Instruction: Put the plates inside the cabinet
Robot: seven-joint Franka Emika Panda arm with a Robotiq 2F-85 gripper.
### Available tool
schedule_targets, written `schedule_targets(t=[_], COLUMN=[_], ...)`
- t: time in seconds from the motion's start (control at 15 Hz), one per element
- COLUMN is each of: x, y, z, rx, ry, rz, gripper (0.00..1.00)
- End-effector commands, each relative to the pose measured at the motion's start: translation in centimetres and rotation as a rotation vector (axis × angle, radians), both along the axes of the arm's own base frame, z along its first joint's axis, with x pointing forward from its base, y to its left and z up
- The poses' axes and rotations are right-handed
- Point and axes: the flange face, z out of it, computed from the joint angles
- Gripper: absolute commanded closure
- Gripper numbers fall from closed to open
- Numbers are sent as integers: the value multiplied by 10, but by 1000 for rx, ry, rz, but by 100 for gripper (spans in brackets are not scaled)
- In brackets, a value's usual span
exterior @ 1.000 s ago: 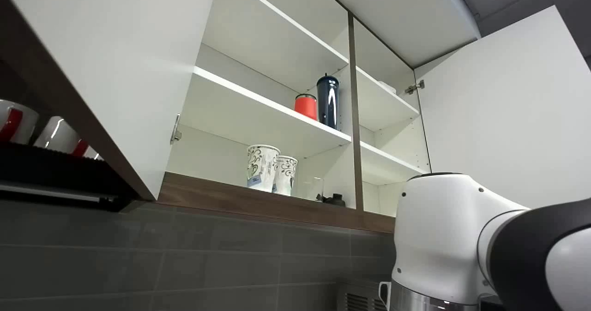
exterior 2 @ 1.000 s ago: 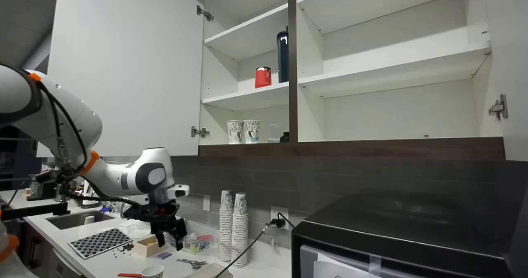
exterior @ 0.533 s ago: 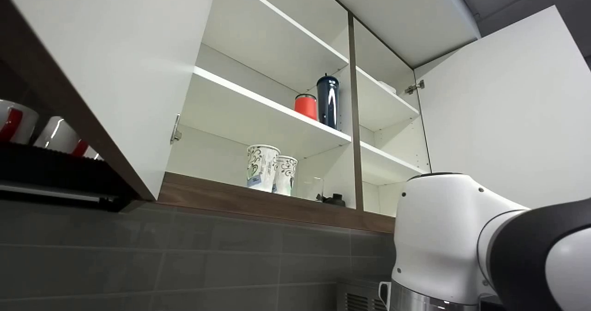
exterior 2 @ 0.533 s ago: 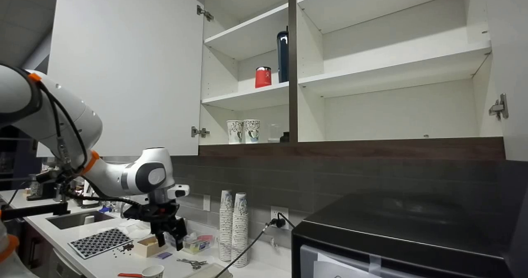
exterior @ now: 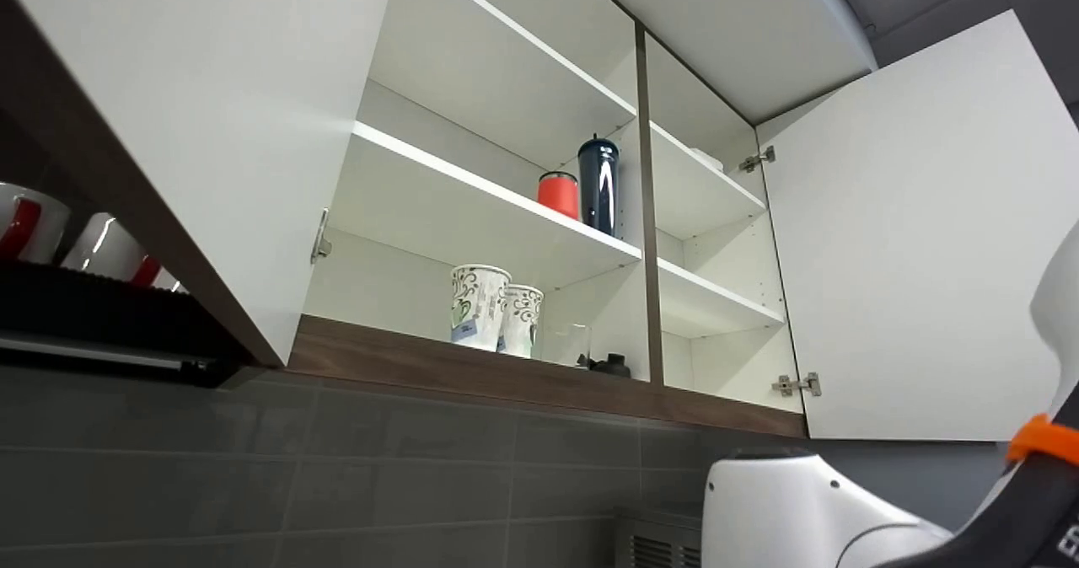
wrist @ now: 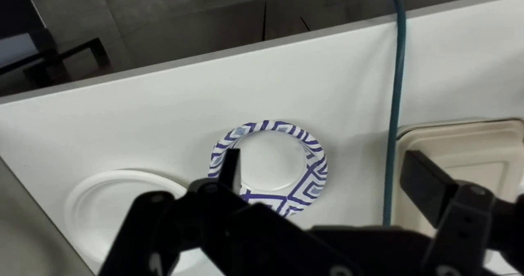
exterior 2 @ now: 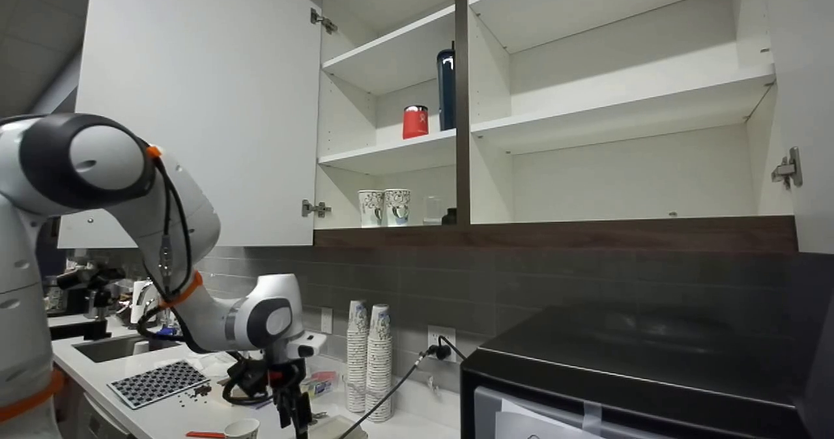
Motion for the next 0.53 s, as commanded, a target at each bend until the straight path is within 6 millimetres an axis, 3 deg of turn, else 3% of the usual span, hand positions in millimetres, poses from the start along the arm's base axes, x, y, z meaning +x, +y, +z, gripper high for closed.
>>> schedule_targets(t=[0.0, 0.47], x=[20, 31], y=[-10, -45], z=[-50, -99], rx=[22, 19], ry=[-30, -73], rz=[-132, -353], gripper=[0, 0])
